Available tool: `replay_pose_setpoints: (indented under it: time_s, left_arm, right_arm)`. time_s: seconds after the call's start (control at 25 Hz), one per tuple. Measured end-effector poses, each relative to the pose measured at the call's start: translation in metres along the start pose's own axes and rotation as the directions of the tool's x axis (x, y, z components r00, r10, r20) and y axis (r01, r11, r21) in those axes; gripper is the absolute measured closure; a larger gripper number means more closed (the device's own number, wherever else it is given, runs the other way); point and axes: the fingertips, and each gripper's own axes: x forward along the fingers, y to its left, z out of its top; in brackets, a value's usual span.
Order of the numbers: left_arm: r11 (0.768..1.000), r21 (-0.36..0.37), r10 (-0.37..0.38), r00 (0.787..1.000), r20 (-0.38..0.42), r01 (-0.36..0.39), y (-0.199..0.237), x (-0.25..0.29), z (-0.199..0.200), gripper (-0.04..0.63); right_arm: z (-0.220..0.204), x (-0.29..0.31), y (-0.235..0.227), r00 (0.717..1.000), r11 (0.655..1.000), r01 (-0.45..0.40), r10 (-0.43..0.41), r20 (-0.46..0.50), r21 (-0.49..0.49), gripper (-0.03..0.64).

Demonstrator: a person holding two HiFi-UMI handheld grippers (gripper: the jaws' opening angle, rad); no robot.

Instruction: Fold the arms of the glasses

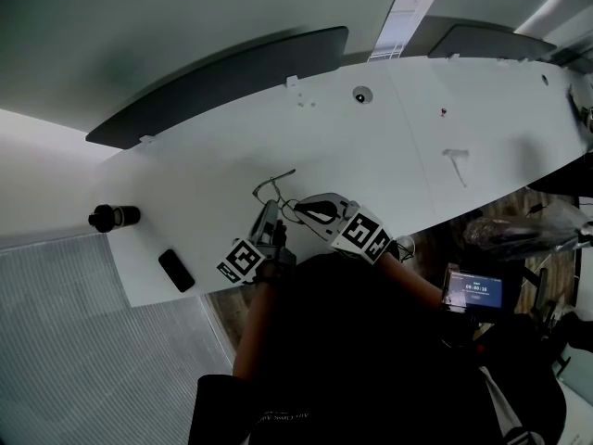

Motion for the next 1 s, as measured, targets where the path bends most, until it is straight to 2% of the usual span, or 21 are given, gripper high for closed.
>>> replay_pose_setpoints:
  time_s: [0.16, 0.24, 0.44, 0.84, 1.0]
  left_arm:
    - [0.997, 0.066, -0.040, 0.998, -0.053, 0.044, -0.014, 0.008, -0.009, 0.572]
    - [0.996, 0.077, -0.044, 0.997, -0.060, 0.049, -0.014, 0.009, -0.011, 0.572]
    - [0.999, 0.007, -0.050, 0.998, -0.030, 0.051, -0.009, 0.007, -0.006, 0.574]
    - [0.998, -0.058, -0.007, 1.000, 0.001, 0.007, 0.008, 0.000, 0.003, 0.572]
    - [0.998, -0.062, 0.003, 1.000, 0.008, -0.003, 0.012, -0.004, 0.003, 0.572]
  right_arm:
    - [-0.004, 0.007, 0.000, 1.000, 1.000, 0.003, -0.003, -0.023, -0.019, 0.534]
    - [-0.005, 0.008, 0.002, 0.999, 0.999, -0.005, 0.003, -0.041, -0.041, 0.583]
    - [-0.003, 0.006, 0.005, 0.999, 0.999, -0.017, 0.016, -0.035, -0.041, 0.598]
    - [-0.002, 0.006, 0.006, 0.999, 0.999, -0.034, 0.033, -0.038, -0.026, 0.603]
    - [-0.005, 0.007, 0.010, 0.998, 0.998, -0.054, 0.053, -0.044, -0.015, 0.604]
